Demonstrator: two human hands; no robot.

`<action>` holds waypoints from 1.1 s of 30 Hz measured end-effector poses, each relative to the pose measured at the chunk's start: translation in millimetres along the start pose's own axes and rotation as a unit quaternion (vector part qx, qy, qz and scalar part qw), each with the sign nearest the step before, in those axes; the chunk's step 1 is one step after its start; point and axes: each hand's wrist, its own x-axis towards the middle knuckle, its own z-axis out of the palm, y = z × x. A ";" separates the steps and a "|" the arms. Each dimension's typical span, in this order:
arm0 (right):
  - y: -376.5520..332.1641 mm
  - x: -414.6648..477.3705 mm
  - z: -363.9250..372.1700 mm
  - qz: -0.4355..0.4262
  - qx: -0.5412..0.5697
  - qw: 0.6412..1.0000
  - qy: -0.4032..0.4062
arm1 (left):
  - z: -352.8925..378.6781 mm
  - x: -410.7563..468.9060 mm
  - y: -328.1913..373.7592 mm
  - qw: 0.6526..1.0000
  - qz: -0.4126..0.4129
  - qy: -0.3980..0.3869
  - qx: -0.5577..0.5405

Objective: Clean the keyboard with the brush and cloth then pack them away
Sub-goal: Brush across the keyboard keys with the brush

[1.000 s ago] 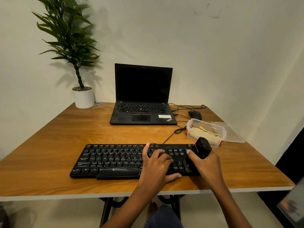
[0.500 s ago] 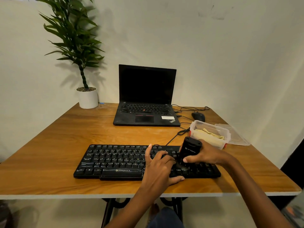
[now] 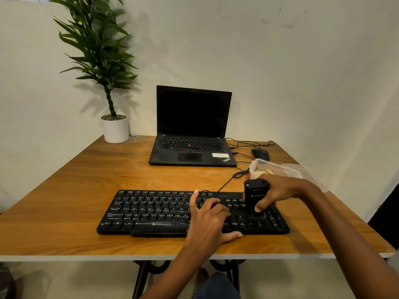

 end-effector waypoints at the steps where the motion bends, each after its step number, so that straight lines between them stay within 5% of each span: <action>1: -3.2 2.0 3.1 -0.016 0.018 1.000 0.014 | 0.1 -0.2 -0.3 1.000 0.000 0.001 0.000; 17: -1.9 9.4 1.9 0.018 0.001 0.999 -0.042 | -1.1 -1.0 -0.1 1.000 -0.003 -0.002 -0.006; 24: -5.8 4.1 15.1 0.040 0.043 0.998 0.025 | -1.4 -1.0 -0.2 1.000 -0.003 -0.003 -0.011; 27: -2.0 -4.3 18.6 0.085 0.082 0.981 0.152 | -0.3 -0.2 0.3 1.000 -0.002 0.004 -0.008; 30: -17.4 -5.2 53.6 0.105 0.184 0.903 0.375 | 0.9 -0.2 1.2 1.000 -0.004 0.001 -0.005; 33: -26.7 2.5 97.3 0.111 0.210 0.857 0.456 | 1.1 -0.7 0.4 1.000 -0.004 -0.001 0.002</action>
